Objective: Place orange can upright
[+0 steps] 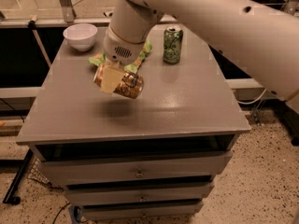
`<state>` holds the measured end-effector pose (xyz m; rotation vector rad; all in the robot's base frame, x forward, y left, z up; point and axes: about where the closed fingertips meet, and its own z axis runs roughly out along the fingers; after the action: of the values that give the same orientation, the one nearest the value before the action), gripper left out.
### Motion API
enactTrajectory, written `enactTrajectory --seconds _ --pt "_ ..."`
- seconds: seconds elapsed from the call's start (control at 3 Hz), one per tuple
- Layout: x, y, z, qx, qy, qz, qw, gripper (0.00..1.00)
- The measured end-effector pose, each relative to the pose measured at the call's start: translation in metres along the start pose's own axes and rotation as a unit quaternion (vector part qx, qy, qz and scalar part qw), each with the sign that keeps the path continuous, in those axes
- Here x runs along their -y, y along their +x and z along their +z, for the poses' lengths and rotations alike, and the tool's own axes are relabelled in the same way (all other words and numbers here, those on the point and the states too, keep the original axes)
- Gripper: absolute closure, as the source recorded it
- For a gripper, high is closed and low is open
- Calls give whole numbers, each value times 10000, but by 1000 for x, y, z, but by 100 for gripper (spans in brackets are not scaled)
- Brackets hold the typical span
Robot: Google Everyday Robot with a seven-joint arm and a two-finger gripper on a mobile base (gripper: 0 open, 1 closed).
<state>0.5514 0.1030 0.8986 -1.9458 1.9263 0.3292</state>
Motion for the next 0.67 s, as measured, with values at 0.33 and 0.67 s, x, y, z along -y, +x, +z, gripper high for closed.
enactTrajectory --seconds 0.33,0.67 --pt "0 -2 -4 948 2 -297 9951 100" --pt "4 -2 -12 1884 110 -473 9809 100"
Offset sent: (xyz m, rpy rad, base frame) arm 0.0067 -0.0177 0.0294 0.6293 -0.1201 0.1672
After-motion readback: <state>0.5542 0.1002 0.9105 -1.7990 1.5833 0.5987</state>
